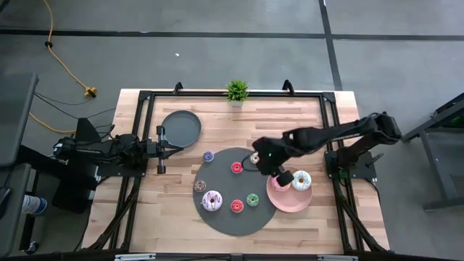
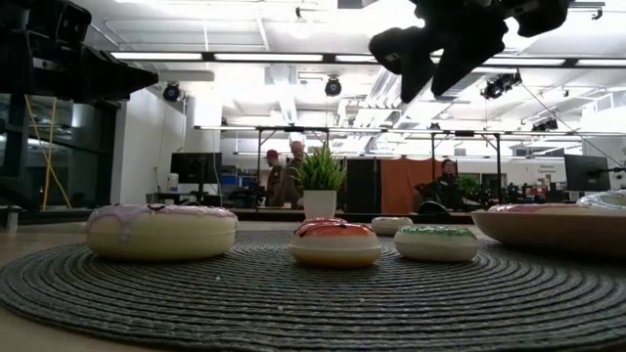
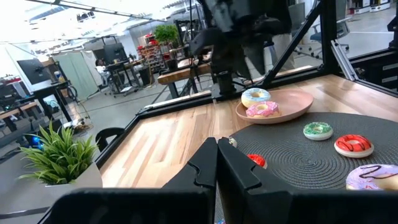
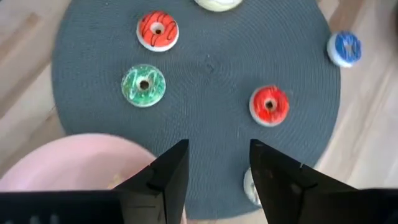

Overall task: Pick & Place donuts
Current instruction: Put the big purple donut on the pink plate

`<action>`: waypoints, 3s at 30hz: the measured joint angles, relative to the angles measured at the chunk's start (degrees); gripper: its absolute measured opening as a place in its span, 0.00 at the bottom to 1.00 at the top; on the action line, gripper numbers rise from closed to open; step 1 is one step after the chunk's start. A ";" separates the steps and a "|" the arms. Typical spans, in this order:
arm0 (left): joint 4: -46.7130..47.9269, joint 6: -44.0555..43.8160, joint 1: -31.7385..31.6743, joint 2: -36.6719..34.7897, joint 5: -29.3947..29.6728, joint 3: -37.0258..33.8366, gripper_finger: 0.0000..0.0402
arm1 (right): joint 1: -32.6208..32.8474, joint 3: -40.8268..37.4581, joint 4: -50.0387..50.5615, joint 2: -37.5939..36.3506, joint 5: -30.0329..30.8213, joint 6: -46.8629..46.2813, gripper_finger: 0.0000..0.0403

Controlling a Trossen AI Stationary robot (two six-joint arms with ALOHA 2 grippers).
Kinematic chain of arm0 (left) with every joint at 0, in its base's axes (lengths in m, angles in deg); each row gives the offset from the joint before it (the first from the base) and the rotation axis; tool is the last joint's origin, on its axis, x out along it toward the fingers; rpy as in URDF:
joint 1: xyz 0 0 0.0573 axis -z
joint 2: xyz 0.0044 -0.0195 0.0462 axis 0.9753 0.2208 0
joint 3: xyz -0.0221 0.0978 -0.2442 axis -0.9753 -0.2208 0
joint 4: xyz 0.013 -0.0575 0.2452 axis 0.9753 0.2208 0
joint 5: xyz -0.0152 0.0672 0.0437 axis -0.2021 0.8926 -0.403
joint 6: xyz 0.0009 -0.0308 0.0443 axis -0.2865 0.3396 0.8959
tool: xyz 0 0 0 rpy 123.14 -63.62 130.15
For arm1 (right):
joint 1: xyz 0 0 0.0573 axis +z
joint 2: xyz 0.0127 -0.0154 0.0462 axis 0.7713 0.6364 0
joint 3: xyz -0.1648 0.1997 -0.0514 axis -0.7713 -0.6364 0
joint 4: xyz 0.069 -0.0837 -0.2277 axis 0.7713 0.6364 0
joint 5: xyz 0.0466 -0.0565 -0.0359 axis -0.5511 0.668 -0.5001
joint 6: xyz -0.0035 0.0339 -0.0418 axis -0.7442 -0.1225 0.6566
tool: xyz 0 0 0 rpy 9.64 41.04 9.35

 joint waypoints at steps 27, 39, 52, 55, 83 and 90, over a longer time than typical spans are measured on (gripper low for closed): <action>0.00 0.00 -0.01 -0.01 0.00 0.00 0.00 | 19.35 3.66 -31.56 22.40 20.93 -6.13 0.39; -0.02 0.00 0.00 -0.02 0.00 -0.01 0.00 | 19.14 20.22 -24.33 33.64 21.23 -6.65 0.40; -0.02 0.00 -0.02 -0.02 0.00 -0.02 0.00 | 20.00 26.21 -21.77 40.38 26.83 -7.44 0.45; -0.02 0.00 -0.01 -0.02 0.00 0.00 0.00 | 20.24 26.13 -21.89 40.38 27.23 -7.69 0.47; -0.02 0.00 -0.02 0.00 -0.04 -0.02 0.00 | 22.01 26.10 -27.97 45.06 35.81 -7.54 0.59; -0.02 0.00 -0.02 0.00 -0.03 -0.02 0.00 | 21.92 26.10 -28.05 45.04 35.76 -6.53 0.59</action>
